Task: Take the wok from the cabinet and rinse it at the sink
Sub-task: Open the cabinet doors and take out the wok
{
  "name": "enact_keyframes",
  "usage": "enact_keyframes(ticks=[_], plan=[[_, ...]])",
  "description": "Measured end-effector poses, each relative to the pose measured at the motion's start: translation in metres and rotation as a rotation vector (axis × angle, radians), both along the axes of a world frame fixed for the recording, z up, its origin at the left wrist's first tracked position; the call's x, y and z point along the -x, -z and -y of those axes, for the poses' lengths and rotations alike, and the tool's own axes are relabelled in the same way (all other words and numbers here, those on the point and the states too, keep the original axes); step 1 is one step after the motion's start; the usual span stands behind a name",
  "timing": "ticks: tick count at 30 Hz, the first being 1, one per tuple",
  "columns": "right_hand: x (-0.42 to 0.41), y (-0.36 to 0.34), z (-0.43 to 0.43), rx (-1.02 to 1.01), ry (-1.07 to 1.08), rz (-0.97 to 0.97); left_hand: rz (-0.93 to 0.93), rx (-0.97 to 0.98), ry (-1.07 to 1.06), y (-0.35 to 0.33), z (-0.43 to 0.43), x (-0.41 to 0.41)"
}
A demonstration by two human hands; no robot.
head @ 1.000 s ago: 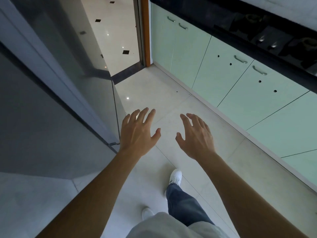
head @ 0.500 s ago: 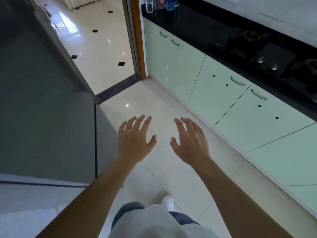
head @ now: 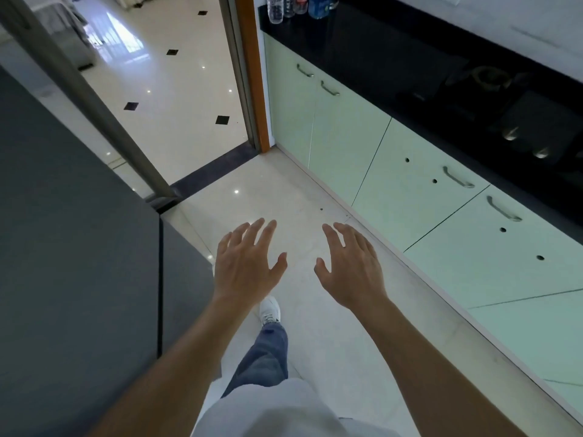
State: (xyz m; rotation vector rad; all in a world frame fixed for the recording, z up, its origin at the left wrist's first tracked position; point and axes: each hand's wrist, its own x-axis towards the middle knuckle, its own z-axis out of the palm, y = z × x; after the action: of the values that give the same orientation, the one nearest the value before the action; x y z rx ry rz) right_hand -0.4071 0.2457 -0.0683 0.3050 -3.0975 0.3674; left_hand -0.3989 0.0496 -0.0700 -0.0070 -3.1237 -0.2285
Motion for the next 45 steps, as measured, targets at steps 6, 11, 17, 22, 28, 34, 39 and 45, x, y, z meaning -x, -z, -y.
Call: enact_keyframes(ticks=[6,11,17,22,28,34,39,45], plan=[[0.099,-0.005,0.033,-0.018,0.003,0.024,0.004,-0.023,0.009,0.002,0.036,0.103],[0.186,-0.011,0.067,-0.012,0.024,0.007,-0.005,-0.035,0.020,-0.002,0.072,0.188],[0.246,-0.003,0.092,-0.022,0.046,0.073,0.022,-0.060,0.028,0.003,0.095,0.259],[0.304,0.002,0.100,-0.021,0.040,0.092,0.035,-0.057,0.041,0.009,0.101,0.315],[0.392,0.013,0.102,-0.006,0.023,0.087,0.033,-0.056,0.031,0.014,0.099,0.400],[0.497,0.014,0.092,0.005,0.019,0.088,0.043,-0.024,0.059,0.007,0.086,0.506],[0.594,0.012,0.068,0.010,0.023,0.067,0.035,-0.026,0.082,0.000,0.069,0.601],[0.666,0.019,0.060,-0.010,0.047,0.077,0.050,-0.055,0.097,-0.004,0.053,0.676]])
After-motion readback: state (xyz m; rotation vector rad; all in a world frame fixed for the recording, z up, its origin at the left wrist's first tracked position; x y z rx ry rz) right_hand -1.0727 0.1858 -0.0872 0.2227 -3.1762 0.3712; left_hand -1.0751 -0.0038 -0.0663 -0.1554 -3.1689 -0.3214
